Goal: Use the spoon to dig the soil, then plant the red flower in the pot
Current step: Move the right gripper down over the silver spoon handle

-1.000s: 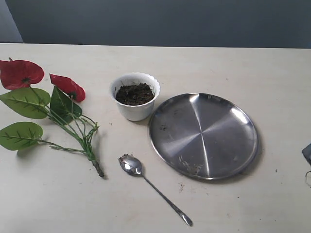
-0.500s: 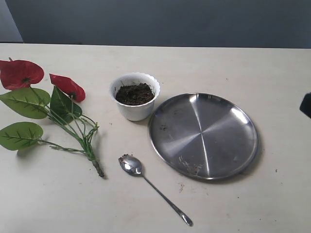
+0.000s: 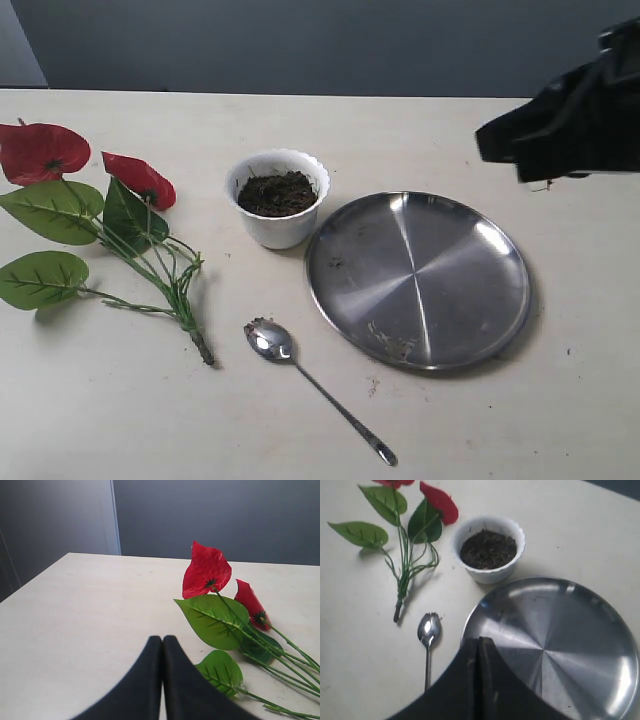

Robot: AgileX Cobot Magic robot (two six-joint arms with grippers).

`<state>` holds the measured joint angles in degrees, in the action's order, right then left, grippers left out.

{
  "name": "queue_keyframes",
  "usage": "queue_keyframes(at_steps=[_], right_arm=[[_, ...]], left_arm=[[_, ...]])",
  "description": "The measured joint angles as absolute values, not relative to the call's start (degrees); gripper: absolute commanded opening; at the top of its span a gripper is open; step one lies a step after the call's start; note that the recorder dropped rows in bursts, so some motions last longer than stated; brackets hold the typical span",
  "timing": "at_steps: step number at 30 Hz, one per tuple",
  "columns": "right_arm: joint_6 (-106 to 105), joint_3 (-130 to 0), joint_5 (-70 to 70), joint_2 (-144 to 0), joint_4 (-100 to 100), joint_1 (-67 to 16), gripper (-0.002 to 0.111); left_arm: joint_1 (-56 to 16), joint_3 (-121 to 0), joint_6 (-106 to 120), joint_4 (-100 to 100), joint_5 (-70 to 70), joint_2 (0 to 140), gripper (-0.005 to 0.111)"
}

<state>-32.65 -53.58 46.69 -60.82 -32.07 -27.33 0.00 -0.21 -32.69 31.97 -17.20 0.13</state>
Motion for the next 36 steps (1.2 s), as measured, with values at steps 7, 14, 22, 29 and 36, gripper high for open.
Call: queue_keyframes(at_steps=[7,14,22,29,36], right_arm=[[-12.7,-57.1,45.0,-73.7,-12.2,-41.9,-0.001],[-9.7,-57.8,45.5,-86.3,-10.0,-49.5,-0.001],[-9.4,-57.9,41.9,-94.8,-10.0,-52.9,-0.001],[-9.6,-58.9,40.8,-95.7,-11.0,-56.3,0.022],[-9.6,-60.5,40.4,-95.7,-11.5,-58.1,0.027]], left_arm=[[0.0,-0.2,-32.7,32.0,-17.2,0.1,0.0],[0.0,-0.2,-32.7,32.0,-17.2,0.1,0.0],[0.0,-0.2,-32.7,32.0,-17.2,0.1,0.0],[0.0,-0.2,-32.7,32.0,-17.2,0.1,0.0],[0.0,-0.2,-32.7,32.0,-17.2,0.1,0.0]])
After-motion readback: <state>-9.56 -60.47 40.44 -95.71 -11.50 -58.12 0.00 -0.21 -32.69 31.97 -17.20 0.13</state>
